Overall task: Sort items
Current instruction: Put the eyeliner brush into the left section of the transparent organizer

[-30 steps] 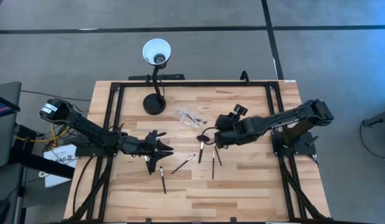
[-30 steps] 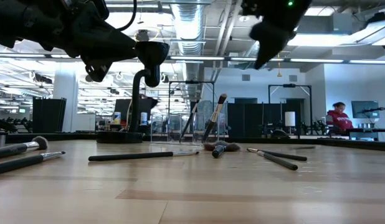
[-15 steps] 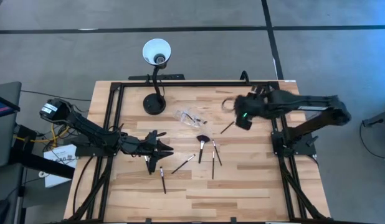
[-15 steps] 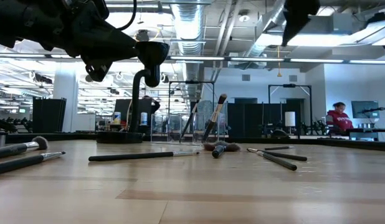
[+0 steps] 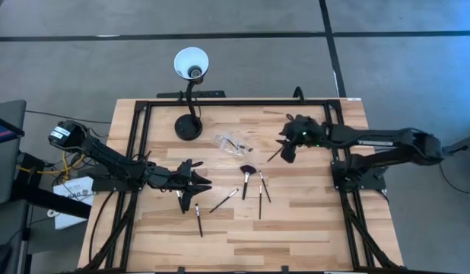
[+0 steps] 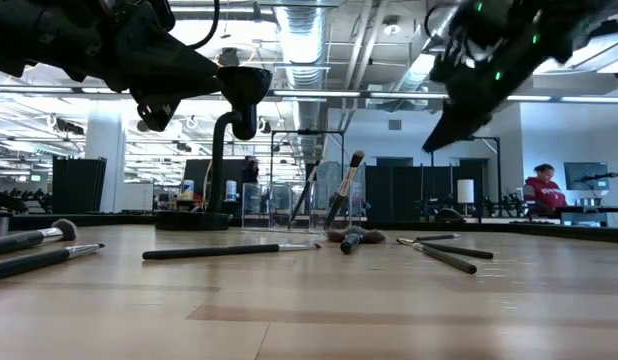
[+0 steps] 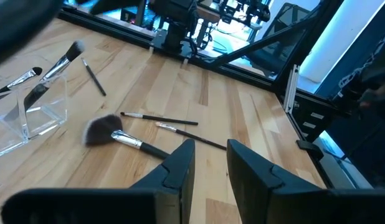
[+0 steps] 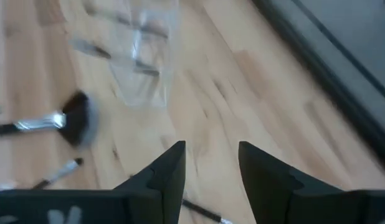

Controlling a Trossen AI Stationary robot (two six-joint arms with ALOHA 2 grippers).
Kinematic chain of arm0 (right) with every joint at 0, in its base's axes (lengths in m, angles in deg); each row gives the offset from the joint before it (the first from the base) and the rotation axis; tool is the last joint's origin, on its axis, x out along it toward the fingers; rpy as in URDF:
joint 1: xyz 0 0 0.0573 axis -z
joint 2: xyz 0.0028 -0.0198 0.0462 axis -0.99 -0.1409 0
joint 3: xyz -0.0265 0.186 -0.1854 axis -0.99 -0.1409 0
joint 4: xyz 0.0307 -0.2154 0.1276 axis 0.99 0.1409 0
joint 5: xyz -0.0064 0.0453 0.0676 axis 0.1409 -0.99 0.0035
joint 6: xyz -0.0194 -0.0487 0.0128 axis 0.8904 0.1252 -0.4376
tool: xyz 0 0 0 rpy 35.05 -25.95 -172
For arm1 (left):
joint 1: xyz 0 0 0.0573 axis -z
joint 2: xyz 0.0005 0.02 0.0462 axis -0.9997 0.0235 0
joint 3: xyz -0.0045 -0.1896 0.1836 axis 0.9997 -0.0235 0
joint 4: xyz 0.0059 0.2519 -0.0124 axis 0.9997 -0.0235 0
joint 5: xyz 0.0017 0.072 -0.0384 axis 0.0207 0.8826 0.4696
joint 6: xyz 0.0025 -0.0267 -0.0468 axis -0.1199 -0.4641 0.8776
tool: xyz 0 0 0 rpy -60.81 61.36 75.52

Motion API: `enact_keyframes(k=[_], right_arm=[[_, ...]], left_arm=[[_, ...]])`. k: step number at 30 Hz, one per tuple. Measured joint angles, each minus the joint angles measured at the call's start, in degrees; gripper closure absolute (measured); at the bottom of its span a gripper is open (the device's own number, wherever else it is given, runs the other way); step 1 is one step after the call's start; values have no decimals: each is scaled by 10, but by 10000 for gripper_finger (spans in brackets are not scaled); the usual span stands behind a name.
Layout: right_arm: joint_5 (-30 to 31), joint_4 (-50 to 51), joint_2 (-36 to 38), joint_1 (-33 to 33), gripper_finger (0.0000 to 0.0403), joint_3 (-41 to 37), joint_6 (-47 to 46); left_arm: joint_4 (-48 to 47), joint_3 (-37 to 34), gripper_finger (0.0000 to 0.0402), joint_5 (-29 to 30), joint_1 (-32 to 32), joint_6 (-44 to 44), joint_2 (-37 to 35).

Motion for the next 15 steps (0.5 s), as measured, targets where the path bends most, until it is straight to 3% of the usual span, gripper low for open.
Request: enact_keyframes(k=[15], right_arm=[[-8, -25, -200, 4, 265, -24, 71]], left_arm=[[0, 0, 311, 0, 0, -2, 0]])
